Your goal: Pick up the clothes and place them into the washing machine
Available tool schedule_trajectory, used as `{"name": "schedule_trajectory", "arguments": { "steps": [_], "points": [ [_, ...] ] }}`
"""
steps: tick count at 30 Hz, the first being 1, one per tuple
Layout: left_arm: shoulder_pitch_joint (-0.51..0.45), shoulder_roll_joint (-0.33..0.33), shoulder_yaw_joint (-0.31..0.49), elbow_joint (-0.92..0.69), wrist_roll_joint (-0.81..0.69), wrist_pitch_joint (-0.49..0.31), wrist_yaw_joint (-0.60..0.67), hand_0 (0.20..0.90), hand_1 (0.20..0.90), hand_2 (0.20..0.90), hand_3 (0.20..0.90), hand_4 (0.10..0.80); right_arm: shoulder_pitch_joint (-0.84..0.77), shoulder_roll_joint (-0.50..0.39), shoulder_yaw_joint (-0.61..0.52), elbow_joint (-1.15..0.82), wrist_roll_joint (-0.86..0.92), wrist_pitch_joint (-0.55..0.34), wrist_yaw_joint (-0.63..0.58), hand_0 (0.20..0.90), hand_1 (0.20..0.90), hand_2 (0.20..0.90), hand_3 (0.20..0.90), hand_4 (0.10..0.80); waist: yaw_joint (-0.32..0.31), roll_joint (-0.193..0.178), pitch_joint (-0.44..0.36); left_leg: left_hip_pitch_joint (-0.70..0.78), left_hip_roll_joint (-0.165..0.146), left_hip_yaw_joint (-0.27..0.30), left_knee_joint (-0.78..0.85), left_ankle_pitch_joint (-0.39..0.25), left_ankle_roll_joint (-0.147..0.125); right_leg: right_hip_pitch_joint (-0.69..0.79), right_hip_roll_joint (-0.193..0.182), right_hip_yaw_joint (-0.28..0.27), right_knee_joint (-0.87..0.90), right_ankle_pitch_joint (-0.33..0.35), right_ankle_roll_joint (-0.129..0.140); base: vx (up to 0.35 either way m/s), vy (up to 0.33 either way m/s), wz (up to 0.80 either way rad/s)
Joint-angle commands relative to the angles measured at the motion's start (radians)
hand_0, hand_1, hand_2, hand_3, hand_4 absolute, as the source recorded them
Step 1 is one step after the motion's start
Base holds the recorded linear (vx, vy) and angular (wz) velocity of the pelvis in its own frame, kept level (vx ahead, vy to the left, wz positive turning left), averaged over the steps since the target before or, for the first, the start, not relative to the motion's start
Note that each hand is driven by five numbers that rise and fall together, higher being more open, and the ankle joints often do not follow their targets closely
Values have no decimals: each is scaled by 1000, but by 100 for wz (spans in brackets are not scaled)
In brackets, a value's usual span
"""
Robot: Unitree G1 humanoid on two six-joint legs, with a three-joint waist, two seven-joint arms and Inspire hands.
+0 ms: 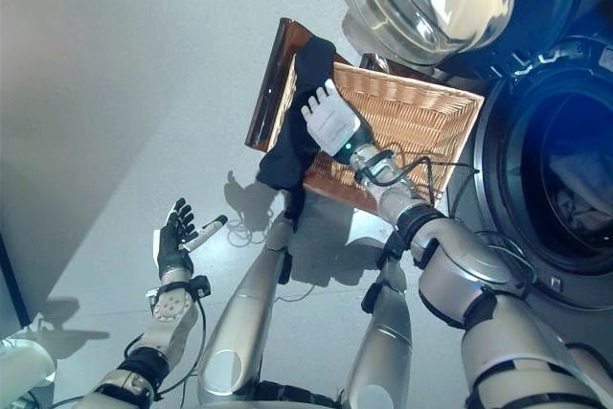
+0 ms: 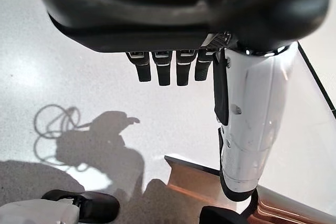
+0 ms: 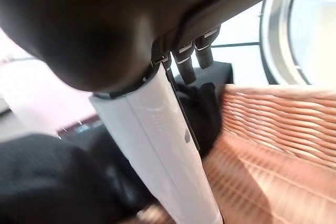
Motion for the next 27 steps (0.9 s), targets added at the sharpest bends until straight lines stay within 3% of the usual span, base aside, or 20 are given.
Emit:
{"name": "schedule_trajectory", "arguments": {
  "steps": [1,12,27],
  "points": [
    [10,51,36,38,24,-46,46,900,900,900,900,800,-62,-12,-58,-94,28,-6,-95,900,900,900,900,800,16,6,-15,29,-22,50,-57,-2,-40,66,11,56,116,-151,-59,0,0,0],
    [13,44,49,89,30,-44,55,900,900,900,900,800,-31,22,-84,-121,47,-12,-106,900,900,900,900,800,6,-6,-27,81,-17,54,-56,-11,-37,113,15,61,109,-157,-61,-2,-3,-1],
    [31,56,32,22,-6,-71,35,900,900,900,900,800,-94,88,-70,-2,92,-33,-62,900,900,900,900,800,17,-5,-15,63,-18,37,-59,5,-44,112,18,45,100,-156,-66,-3,-3,-1]
  ]
}}
